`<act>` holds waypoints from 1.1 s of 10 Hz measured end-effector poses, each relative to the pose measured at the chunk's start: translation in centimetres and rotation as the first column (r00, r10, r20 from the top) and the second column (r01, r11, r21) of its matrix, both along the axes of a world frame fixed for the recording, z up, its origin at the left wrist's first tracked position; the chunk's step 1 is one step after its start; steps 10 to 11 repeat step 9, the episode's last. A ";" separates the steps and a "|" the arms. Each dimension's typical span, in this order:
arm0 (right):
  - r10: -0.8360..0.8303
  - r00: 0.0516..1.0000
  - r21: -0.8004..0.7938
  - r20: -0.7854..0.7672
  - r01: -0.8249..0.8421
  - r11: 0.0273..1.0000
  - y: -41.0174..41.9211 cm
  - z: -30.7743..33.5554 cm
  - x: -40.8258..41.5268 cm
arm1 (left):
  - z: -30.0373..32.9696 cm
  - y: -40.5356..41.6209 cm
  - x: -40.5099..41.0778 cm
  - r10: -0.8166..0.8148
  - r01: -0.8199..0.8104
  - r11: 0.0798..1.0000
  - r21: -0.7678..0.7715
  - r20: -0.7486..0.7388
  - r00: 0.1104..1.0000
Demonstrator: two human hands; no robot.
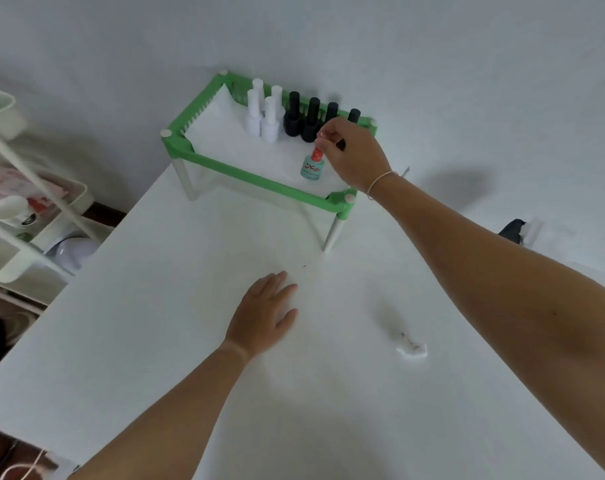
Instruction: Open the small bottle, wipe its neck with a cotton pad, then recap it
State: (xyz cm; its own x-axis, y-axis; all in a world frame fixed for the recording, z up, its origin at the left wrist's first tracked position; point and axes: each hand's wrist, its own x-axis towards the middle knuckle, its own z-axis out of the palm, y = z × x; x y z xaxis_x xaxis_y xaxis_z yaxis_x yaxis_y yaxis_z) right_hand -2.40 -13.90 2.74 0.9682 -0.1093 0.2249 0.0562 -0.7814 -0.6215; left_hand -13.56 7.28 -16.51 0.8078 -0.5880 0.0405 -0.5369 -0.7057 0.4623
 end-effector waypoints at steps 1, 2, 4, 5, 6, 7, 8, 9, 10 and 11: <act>-0.004 1.000 -0.036 -0.014 0.004 0.999 0.2 -0.7 1.2 | -0.1 0.0 0.0 0.001 -0.001 1.000 0.012 0.027 1.000; -0.008 1.000 -0.031 -0.008 0.008 0.999 0.5 -1.4 1.7 | -0.1 -0.1 0.0 0.002 -0.002 1.000 0.012 0.037 0.999; -0.013 1.000 0.000 -0.001 0.013 1.000 0.8 -1.8 1.9 | -0.2 0.0 0.0 0.002 -0.003 1.000 0.011 0.053 0.999; -0.012 1.000 0.003 -0.007 0.012 1.000 0.8 -2.1 1.7 | 0.0 -0.1 -0.1 0.009 -0.009 1.000 0.011 0.055 0.998; -0.022 1.000 -0.006 -0.006 0.022 1.000 0.8 -2.3 1.6 | 0.0 -0.1 -0.1 0.008 -0.008 1.000 0.005 0.066 0.998; -0.028 0.999 -0.014 -0.015 0.028 1.000 1.0 -2.1 1.3 | 0.1 -0.1 -0.1 0.015 -0.016 1.000 0.011 0.067 0.998; -0.033 0.999 -0.009 0.006 0.033 0.999 1.0 -2.0 0.9 | 0.1 -0.1 -0.1 0.006 -0.006 1.000 0.003 0.086 0.996; -0.047 0.994 -0.018 0.099 0.049 0.999 1.1 -1.4 -0.4 | 0.2 -0.1 -0.1 0.012 -0.012 1.000 0.000 0.086 0.996; -0.047 0.994 -0.018 0.099 0.049 0.999 1.1 -1.4 -0.4 | 0.2 -0.1 -0.1 0.012 -0.012 1.000 0.000 0.086 0.996; -0.047 0.994 -0.018 0.099 0.049 0.999 1.1 -1.4 -0.4 | 0.2 -0.1 -0.1 0.012 -0.012 1.000 0.000 0.086 0.996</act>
